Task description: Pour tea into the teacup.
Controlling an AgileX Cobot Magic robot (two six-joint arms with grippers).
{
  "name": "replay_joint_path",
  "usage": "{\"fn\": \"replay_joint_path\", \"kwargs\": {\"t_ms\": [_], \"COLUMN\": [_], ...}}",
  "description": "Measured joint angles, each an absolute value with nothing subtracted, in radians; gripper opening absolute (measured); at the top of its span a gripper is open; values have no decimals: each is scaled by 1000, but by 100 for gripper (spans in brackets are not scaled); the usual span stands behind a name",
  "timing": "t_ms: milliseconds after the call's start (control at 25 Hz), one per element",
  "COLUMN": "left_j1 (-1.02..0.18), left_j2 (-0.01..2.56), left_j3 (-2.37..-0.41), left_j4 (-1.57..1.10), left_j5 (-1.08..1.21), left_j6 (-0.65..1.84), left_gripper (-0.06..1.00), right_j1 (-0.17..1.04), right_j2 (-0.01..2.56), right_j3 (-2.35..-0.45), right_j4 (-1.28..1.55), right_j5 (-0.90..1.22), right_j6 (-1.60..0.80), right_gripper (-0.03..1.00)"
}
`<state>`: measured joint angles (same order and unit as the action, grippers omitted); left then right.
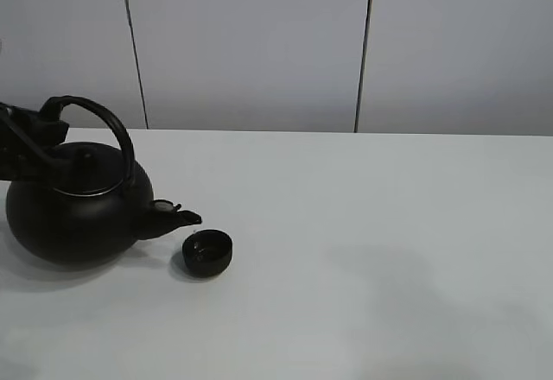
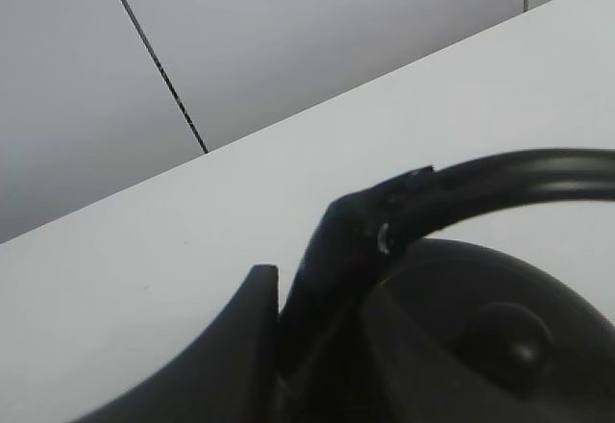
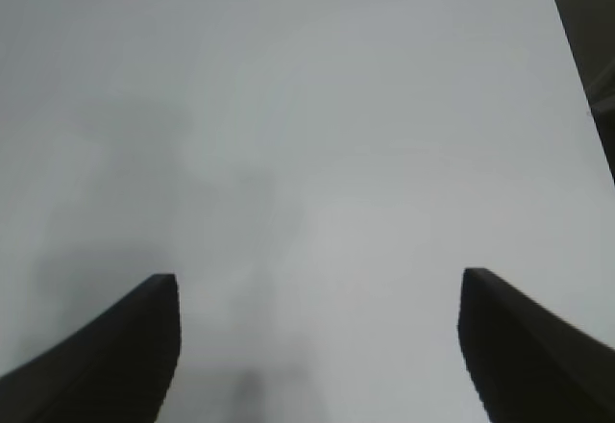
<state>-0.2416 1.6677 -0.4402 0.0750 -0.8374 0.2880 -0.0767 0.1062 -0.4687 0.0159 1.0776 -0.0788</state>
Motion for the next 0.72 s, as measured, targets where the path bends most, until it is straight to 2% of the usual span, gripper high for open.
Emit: {"fn": "replay_joint_path", "kwargs": {"t_ms": [720], "left_j1": [-242], "left_j2": [1668], "left_j3": [-440], "left_j4": [75], "left_j5": [-837], "left_j6": [311], "left_gripper": [15], "right_j1": [-77], "right_j2": [106], "right_j3": [-469], "right_j4": [16], "right_j5": [1078], "right_j6": [-79], "right_gripper": [55]}}
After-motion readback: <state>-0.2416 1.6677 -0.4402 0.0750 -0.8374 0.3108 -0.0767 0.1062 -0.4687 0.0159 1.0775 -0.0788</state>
